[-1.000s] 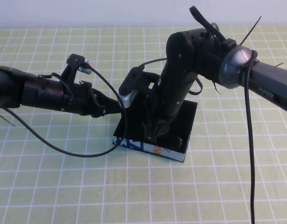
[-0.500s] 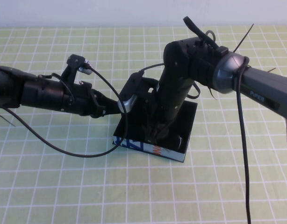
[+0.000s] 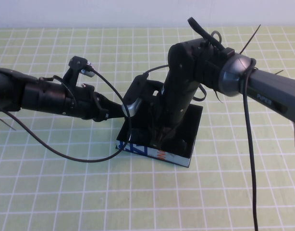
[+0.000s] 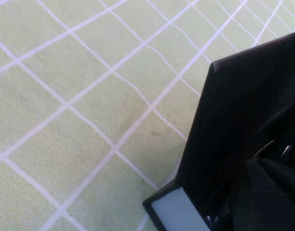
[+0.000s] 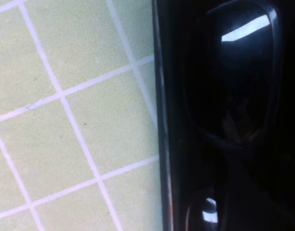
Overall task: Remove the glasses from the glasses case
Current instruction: Pick up the glasses from the glasses case
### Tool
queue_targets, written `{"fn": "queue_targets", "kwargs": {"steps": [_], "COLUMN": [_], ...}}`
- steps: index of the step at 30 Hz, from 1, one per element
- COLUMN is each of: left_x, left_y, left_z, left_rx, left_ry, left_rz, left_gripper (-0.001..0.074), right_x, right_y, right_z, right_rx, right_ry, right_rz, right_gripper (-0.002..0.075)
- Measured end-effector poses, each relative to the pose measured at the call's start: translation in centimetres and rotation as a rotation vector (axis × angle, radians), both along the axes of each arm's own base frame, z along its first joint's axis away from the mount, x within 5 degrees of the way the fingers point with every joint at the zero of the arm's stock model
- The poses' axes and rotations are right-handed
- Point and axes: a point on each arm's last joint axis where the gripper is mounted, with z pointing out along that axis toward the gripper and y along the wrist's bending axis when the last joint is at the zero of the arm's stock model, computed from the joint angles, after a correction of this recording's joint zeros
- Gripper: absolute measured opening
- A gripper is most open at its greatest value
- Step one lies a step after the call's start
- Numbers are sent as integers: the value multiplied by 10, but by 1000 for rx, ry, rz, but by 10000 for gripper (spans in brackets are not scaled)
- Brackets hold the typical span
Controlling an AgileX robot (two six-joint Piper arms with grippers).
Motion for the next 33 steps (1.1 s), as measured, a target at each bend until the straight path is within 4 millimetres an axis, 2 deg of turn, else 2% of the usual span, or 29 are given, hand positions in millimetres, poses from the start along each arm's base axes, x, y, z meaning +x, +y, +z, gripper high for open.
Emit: {"fn": "queue_targets", "kwargs": {"steps": [14,25,33], "left_x": [0,0,-1], "left_y": [0,0,-1], "left_z": [0,0,1], "left_rx": [0,-2,-8], "left_ry": [0,1,6], "left_rz": [0,-5,-15], "left_gripper": [-4,-4,-4], "right_x": [1,3,2], "right_y": [2,3,3], "right_z": [1,-7,-4], "right_rx": [19,11,16], "right_ry": [-9,2,13], "right_rz": [-6,-7,-5], "right_gripper": [133,130,38]}}
